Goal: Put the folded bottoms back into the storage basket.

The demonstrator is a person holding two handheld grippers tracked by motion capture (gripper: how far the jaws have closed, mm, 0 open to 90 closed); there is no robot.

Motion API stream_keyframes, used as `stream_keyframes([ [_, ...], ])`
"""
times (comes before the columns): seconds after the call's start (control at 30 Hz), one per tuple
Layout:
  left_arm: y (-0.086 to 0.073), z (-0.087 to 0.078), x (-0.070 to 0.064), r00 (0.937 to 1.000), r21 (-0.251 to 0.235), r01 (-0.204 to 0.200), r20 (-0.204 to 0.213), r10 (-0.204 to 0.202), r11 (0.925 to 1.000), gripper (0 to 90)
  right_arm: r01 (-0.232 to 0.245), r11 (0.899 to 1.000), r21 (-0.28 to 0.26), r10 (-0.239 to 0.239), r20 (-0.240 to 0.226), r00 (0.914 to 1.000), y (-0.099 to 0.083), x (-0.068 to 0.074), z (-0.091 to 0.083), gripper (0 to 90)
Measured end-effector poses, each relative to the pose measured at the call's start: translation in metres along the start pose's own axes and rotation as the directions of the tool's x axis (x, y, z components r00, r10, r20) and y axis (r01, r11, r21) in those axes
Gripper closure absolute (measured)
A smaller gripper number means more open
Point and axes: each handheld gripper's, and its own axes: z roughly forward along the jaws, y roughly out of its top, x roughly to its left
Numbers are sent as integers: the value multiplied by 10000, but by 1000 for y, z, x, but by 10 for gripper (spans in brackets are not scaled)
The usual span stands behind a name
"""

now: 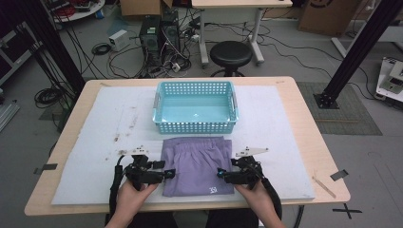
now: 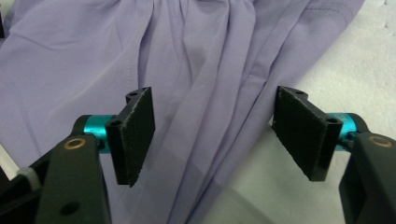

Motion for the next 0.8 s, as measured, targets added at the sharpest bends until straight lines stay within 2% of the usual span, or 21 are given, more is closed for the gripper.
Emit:
stream_keyframes([
  [0.13, 0, 1, -1, 9999, -7, 141, -27, -141, 9999, 245, -38, 10000, -44, 37, -26, 10000, 0, 1, 1, 348],
  [0.27, 0, 4, -4, 9999, 51, 151, 14, -151, 9999, 268, -201, 9998, -84, 199, -262, 9995, 0, 1, 1, 441],
  [0.37, 2, 7, -7, 9999, 99, 105, -104, -104, 9999, 344, 35, 10000, -5, -35, 120, 9999, 1, 7, 3, 480],
  [0.4, 2, 8, -7, 9999, 159, 79, -79, -78, 9998, 344, 35, 10000, -5, -35, 120, 9999, 1, 7, 3, 480],
  [0.47, 3, 10, -8, 9999, 187, 85, -107, -83, 9998, 442, 42, 10000, -16, -41, 321, 9995, 1, 9, 4, 542],
  [0.5, 3, 12, -9, 9999, 245, 88, -90, -86, 9997, 442, 42, 10000, -16, -41, 321, 9995, 1, 9, 4, 542],
  [0.7, 5, 16, -9, 9993, 354, 367, 2, -367, 9987, 590, -150, 9999, -46, 151, 360, 9992, 1, 5, 3, 667],
  [0.8, 5, 17, -9, 9993, 401, 360, 50, -363, 9985, 659, -207, 9998, -34, 208, 334, 9992, 1, 2, 3, 719],
])
